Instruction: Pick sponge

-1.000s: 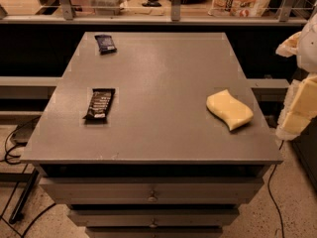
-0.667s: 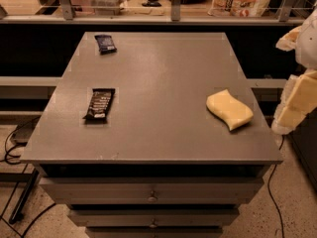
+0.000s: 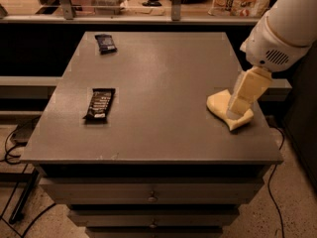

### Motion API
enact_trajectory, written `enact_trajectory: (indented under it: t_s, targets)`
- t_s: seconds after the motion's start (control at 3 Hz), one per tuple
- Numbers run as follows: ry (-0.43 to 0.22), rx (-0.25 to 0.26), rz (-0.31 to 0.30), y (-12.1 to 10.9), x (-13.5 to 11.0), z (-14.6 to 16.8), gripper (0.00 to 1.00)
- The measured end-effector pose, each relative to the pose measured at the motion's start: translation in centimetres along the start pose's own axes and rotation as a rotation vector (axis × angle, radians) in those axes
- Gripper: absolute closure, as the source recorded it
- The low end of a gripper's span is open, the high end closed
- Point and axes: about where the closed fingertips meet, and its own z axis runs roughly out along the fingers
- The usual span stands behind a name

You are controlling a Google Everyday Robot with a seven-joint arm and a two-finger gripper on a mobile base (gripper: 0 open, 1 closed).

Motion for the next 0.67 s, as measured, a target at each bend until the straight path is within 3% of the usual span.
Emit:
enact_trajectory:
  t_s: [0.33,0.67]
  targets:
    - [0.000,0.000,0.000,0.0,0.0,0.0,0.00]
    - [-0.039,-0.058,0.039,0.1,0.4,1.7,0.00]
